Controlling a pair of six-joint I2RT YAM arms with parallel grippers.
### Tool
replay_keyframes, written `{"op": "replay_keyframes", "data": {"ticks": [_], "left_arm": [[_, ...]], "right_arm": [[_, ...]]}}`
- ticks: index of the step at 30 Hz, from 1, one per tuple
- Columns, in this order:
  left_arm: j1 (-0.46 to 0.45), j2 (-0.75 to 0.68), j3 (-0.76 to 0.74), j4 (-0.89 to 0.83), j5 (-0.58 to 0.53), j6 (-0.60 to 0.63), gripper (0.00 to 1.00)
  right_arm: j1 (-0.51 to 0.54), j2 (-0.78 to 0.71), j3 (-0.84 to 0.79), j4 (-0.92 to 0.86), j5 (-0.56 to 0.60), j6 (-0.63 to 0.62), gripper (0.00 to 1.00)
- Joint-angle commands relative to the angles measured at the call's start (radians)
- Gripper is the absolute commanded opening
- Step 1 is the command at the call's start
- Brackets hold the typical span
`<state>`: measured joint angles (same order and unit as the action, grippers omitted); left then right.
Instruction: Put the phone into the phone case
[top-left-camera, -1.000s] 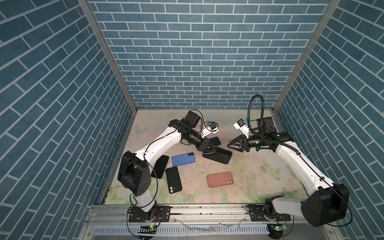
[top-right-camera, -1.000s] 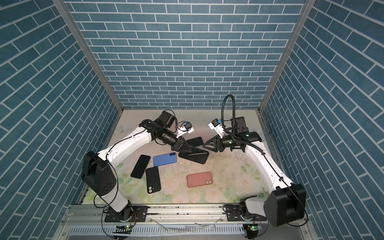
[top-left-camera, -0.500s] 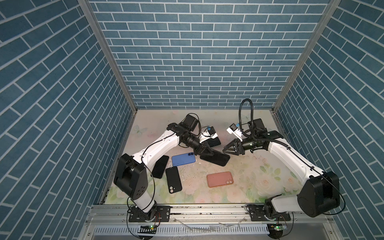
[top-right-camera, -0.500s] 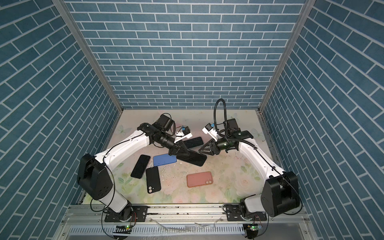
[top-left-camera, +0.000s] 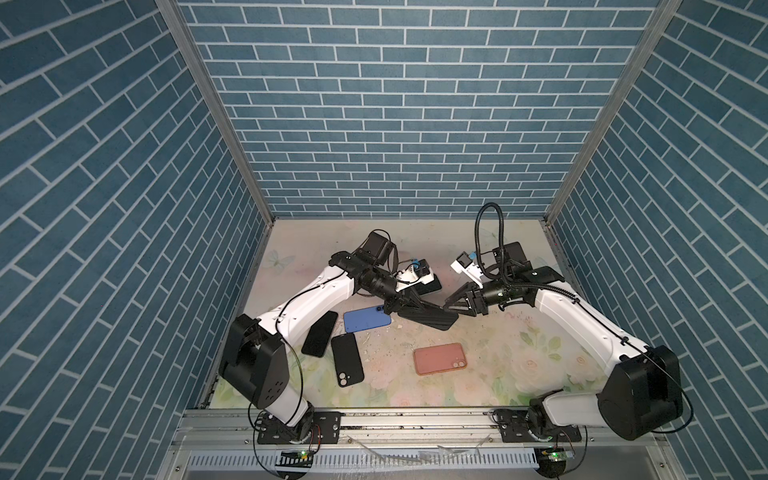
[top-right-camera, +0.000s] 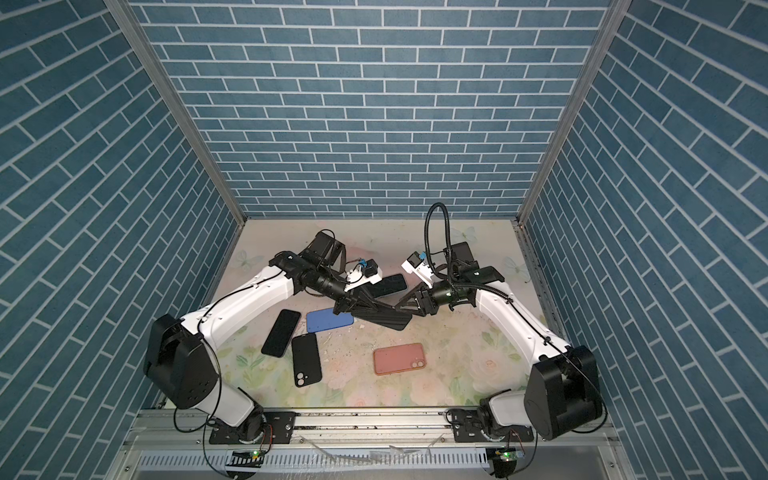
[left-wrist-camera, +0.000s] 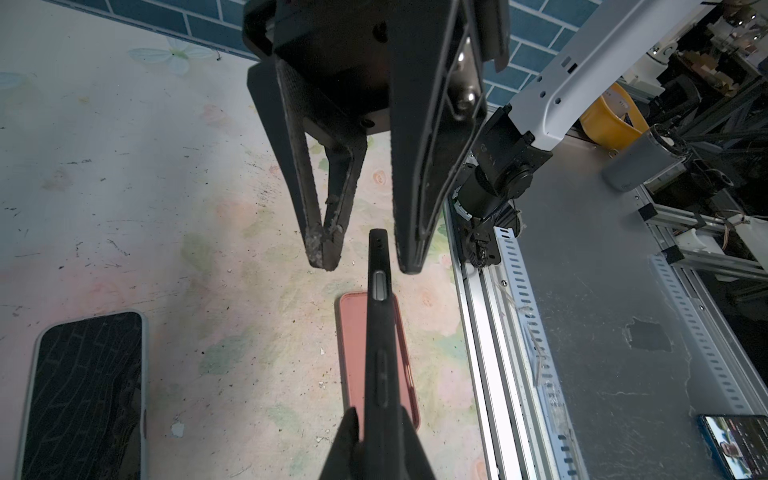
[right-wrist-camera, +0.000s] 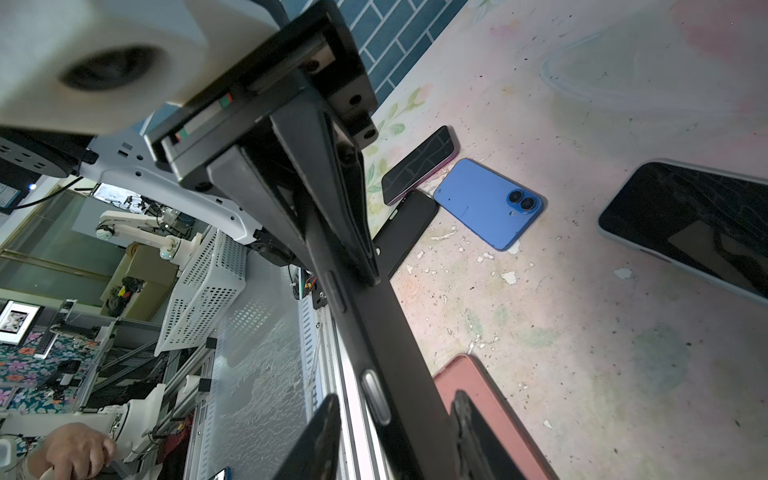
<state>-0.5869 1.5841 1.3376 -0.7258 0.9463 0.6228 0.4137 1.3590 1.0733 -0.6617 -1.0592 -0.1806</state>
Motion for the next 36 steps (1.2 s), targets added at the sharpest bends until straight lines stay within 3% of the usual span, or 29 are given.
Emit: {"op": "replay_keyframes", "data": {"ticks": [1,11,25,28,31,36], "left_arm": [[0.001,0.005,0.042,0.003,0.054,0.032,0.00],[0.002,0.024,0.061,-0.023,0.073,0.046,0.00],[0.019,0.032,0.063,0.073,0.060,-0.080,0.01],[0.031,0.032,0.056,0.124,0.061,-0.143,0.09],[0.039,0.019,0.034,0.194,0.038,-0.200,0.31],[0.047,-0.023,-0.045,0.348,0.009,-0.275,0.36]], "right_arm": [[0.020,-0.017,-0.001,-0.009,-0.010,-0.050,0.46],[0.089,0.034,0.042,-0.038,0.011,-0.071,0.37],[0.111,0.058,0.052,-0.020,0.055,-0.064,0.04],[0.111,0.058,0.048,-0.005,0.066,-0.046,0.00],[0.111,0.047,0.038,0.040,0.086,-0.001,0.00],[0.111,0.022,0.008,0.141,0.117,0.084,0.00]]}}
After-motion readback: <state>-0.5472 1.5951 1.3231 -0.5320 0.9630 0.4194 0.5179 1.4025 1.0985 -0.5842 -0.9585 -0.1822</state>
